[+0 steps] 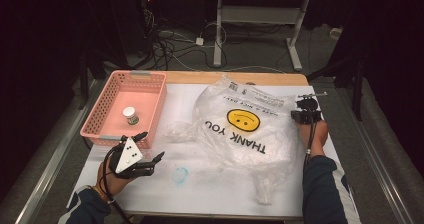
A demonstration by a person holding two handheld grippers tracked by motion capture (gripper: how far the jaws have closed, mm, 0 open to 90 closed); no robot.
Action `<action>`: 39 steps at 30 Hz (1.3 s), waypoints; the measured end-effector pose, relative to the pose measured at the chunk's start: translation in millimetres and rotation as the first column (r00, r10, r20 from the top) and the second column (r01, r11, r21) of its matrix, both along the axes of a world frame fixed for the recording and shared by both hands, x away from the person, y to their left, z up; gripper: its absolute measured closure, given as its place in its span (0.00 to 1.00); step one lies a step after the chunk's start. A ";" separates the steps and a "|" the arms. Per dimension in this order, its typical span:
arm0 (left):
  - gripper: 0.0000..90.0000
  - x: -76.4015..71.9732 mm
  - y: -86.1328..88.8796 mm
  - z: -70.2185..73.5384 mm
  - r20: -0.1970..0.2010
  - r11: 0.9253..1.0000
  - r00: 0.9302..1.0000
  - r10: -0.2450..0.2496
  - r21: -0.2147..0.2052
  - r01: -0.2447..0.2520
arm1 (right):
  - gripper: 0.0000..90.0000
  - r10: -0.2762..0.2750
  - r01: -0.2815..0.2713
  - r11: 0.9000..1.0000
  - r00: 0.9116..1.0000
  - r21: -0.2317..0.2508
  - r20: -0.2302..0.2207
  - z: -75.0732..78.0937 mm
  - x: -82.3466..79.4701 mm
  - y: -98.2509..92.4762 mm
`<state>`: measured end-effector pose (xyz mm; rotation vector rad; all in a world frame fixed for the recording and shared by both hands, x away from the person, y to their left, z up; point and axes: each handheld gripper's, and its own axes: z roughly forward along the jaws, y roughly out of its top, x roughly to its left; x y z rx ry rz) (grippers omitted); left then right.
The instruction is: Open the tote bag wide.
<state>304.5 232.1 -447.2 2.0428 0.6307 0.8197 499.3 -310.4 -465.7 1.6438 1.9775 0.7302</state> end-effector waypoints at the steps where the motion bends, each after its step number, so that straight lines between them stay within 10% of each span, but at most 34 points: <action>1: 0.22 -0.1 0.3 -0.3 -0.001 1.000 1.000 0.002 0.004 -0.002 | 0.97 0.008 -0.008 1.000 1.000 -0.005 -0.002 0.0 -4.6 0.2; 10: 0.22 -1.4 1.3 -2.3 -0.010 1.000 1.000 0.011 0.017 -0.011 | 0.86 0.086 -0.086 0.996 0.996 -0.028 0.010 2.9 -40.1 -1.5; 17: 0.22 0.8 -1.3 -5.3 -0.022 0.999 0.999 0.025 0.037 -0.024 | 0.81 0.205 -0.219 0.975 0.956 0.046 0.209 39.0 -75.7 4.7; 18: 0.22 0.7 -1.3 -5.1 -0.021 0.999 0.999 0.027 0.037 -0.026 | 0.79 0.284 -0.300 0.954 0.925 0.024 0.254 48.2 -86.6 19.6; 20: 0.22 0.7 -1.0 -4.8 -0.019 0.999 0.999 0.032 0.036 -0.031 | 0.76 0.358 -0.371 0.928 0.894 0.001 0.269 53.7 -96.0 38.5; 21: 0.22 0.6 -0.9 -4.8 -0.020 0.999 0.999 0.033 0.037 -0.032 | 0.76 0.358 -0.371 0.928 0.894 0.001 0.269 53.7 -96.0 38.5; 22: 0.22 0.5 -0.8 -5.1 -0.021 0.999 0.999 0.033 0.037 -0.033 | 0.72 0.449 -0.468 0.884 0.849 0.002 0.280 56.1 -104.9 61.2; 23: 0.22 0.4 -0.8 -5.4 -0.023 0.999 0.999 0.033 0.039 -0.032 | 0.72 0.449 -0.468 0.884 0.849 0.002 0.280 56.1 -104.9 61.2; 24: 0.22 0.4 -0.6 -5.6 -0.026 0.999 0.999 0.032 0.042 -0.031 | 0.67 0.496 -0.510 0.860 0.825 -0.024 0.272 57.0 -108.9 74.7; 25: 0.22 0.5 -0.7 -6.2 -0.029 0.999 0.999 0.031 0.041 -0.030 | 0.66 0.546 -0.558 0.829 0.795 -0.035 0.266 57.3 -113.1 88.6; 26: 0.22 0.7 -0.8 -6.7 -0.031 0.999 0.999 0.030 0.043 -0.029 | 0.60 0.637 -0.649 0.759 0.721 -0.057 0.272 56.1 -123.6 117.0; 30: 0.22 1.8 -1.1 -8.8 -0.042 0.999 0.999 0.024 0.045 -0.022 | 0.51 0.772 -0.772 0.627 0.597 -0.105 0.220 42.1 -138.7 168.4; 34: 0.22 2.3 -1.3 -9.9 -0.046 0.999 0.999 0.020 0.048 -0.018 | 0.40 0.807 -0.798 0.589 0.572 -0.130 0.146 22.1 -140.1 199.6; 39: 0.22 2.6 -1.6 -9.8 -0.047 0.999 0.999 0.019 0.051 -0.017 | 0.38 0.816 -0.803 0.575 0.576 -0.158 0.041 2.2 -135.0 217.2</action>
